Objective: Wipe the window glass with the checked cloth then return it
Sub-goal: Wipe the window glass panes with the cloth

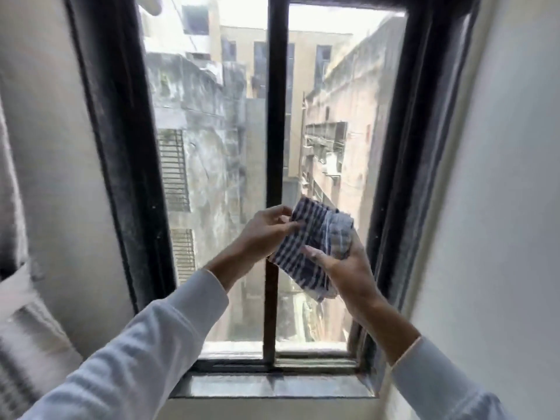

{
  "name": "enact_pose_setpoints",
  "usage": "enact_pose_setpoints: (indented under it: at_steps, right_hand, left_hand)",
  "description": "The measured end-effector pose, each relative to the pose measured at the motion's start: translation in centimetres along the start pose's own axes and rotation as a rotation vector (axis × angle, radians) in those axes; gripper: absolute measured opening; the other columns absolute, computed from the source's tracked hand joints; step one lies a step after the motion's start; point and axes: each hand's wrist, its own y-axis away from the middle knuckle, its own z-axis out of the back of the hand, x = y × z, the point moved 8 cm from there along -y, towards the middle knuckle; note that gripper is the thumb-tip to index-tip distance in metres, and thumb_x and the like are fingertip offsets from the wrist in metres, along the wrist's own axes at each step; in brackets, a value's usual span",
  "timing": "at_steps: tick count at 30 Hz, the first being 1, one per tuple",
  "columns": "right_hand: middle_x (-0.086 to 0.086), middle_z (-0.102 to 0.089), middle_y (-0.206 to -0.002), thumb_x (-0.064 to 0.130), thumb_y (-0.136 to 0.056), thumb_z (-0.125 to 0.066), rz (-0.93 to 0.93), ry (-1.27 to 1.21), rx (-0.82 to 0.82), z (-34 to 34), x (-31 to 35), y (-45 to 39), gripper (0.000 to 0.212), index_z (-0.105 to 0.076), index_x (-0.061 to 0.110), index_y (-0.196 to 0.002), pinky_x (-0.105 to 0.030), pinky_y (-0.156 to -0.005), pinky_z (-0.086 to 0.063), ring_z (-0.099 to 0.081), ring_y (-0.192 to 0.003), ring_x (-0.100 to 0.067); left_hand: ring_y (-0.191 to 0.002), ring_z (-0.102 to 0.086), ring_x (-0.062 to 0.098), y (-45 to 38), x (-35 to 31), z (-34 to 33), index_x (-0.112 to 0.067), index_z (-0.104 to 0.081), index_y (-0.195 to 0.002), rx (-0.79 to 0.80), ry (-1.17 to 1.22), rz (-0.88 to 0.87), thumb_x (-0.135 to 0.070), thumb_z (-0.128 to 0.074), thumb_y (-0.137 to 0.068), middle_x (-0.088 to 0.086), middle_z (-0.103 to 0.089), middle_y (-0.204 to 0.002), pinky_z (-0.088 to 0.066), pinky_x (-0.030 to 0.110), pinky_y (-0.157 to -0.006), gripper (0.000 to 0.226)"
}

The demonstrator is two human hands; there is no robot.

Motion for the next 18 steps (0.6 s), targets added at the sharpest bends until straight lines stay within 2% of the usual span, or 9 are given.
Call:
enact_pose_setpoints:
  at_steps: [3, 5, 7, 9, 11, 12, 13, 15, 18]
  right_hand:
    - [-0.007, -0.081, -0.121, -0.001, -0.096, -0.075, 0.001, 0.035, 0.105, -5.4, 2.2, -3.9, 0.048, -0.061, 0.018, -0.138, -0.044, -0.098, -0.066, -0.079, -0.113, -0.020]
    - [-0.009, -0.081, -0.114, -0.005, -0.097, -0.069, 0.039, 0.076, 0.059, -8.3, 3.0, -6.2, 0.037, -0.067, 0.013, -0.130, -0.044, -0.093, -0.069, -0.081, -0.107, -0.022]
    - [-0.010, -0.080, -0.103, -0.008, -0.096, -0.064, 0.138, 0.155, -0.064, -10.5, 3.9, -8.6, 0.028, -0.071, 0.005, -0.120, -0.039, -0.079, -0.071, -0.081, -0.095, -0.026]
    - [-0.009, -0.070, -0.092, -0.011, -0.091, -0.062, 0.328, 0.388, -0.270, -11.8, 5.5, -10.4, 0.023, -0.072, -0.002, -0.110, -0.024, -0.067, -0.059, -0.072, -0.081, -0.029]
    - [-0.011, -0.059, -0.093, -0.013, -0.086, -0.060, 0.551, 0.629, -0.449, -13.6, 7.3, -11.7, 0.031, -0.075, -0.003, -0.111, -0.003, -0.070, -0.042, -0.063, -0.084, -0.030]
    - [-0.013, -0.058, -0.099, -0.013, -0.085, -0.059, 0.652, 0.698, -0.473, -14.9, 7.9, -12.5, 0.039, -0.076, -0.001, -0.118, 0.001, -0.076, -0.042, -0.061, -0.089, -0.028]
    - [-0.014, -0.058, -0.108, -0.013, -0.085, -0.060, 0.742, 0.764, -0.473, -16.1, 8.5, -13.2, 0.048, -0.076, 0.005, -0.127, 0.000, -0.085, -0.044, -0.061, -0.095, -0.026]
    - [-0.014, -0.057, -0.132, -0.014, -0.084, -0.064, 0.858, 0.905, -0.475, -18.5, 9.1, -15.3, 0.066, -0.071, 0.018, -0.142, -0.026, -0.088, -0.059, -0.060, -0.113, -0.031]
    - [-0.013, -0.053, -0.154, -0.008, -0.084, -0.070, 0.918, 1.091, -0.462, -22.4, 9.0, -18.6, 0.069, -0.065, 0.016, -0.149, -0.048, -0.095, -0.063, -0.042, -0.133, -0.034]
  left_hand:
    - [-0.083, -0.076, 0.007, -1.3, -1.9, 6.0, -0.029, -0.079, -0.103, -0.019, -0.095, -0.072, -0.030, -0.074, -0.103, -0.003, -0.080, -0.099, -0.056, 0.021, -0.068, 0.005]
    - [-0.088, -0.078, 0.008, -2.5, -2.5, 10.2, -0.024, -0.082, -0.115, 0.003, -0.221, -0.134, -0.037, -0.075, -0.103, -0.004, -0.082, -0.104, -0.064, 0.024, -0.072, 0.019]
    - [-0.088, -0.079, 0.008, -3.5, -3.1, 14.8, -0.020, -0.084, -0.119, -0.016, -0.402, -0.231, -0.043, -0.078, -0.100, -0.007, -0.083, -0.102, -0.070, 0.035, -0.083, 0.030]
    - [-0.086, -0.081, 0.007, -4.2, -4.0, 19.2, -0.022, -0.087, -0.112, -0.128, -0.641, -0.358, -0.057, -0.078, -0.093, -0.006, -0.086, -0.101, -0.071, 0.039, -0.082, 0.041]
    - [-0.076, -0.079, 0.009, -4.8, -4.9, 23.6, -0.026, -0.088, -0.097, -0.363, -0.926, -0.490, -0.081, -0.068, -0.084, -0.007, -0.086, -0.091, -0.065, 0.031, -0.072, 0.059]
    - [-0.068, -0.074, 0.010, -5.2, -5.4, 25.5, -0.025, -0.085, -0.086, -0.481, -1.043, -0.544, -0.089, -0.061, -0.083, -0.007, -0.083, -0.080, -0.061, 0.029, -0.067, 0.069]
    - [-0.062, -0.070, 0.012, -5.5, -5.8, 26.8, -0.023, -0.078, -0.076, -0.571, -1.121, -0.586, -0.093, -0.054, -0.084, -0.006, -0.076, -0.071, -0.061, 0.030, -0.065, 0.075]
    - [-0.063, -0.066, 0.018, -6.4, -6.7, 29.0, -0.021, -0.066, -0.066, -0.700, -1.179, -0.671, -0.090, -0.049, -0.092, -0.002, -0.067, -0.066, -0.057, 0.034, -0.066, 0.076]
    - [-0.078, -0.067, 0.026, -7.4, -8.0, 31.4, -0.013, -0.068, -0.071, -0.880, -1.102, -0.783, -0.077, -0.049, -0.100, 0.005, -0.070, -0.074, -0.050, 0.037, -0.076, 0.073]
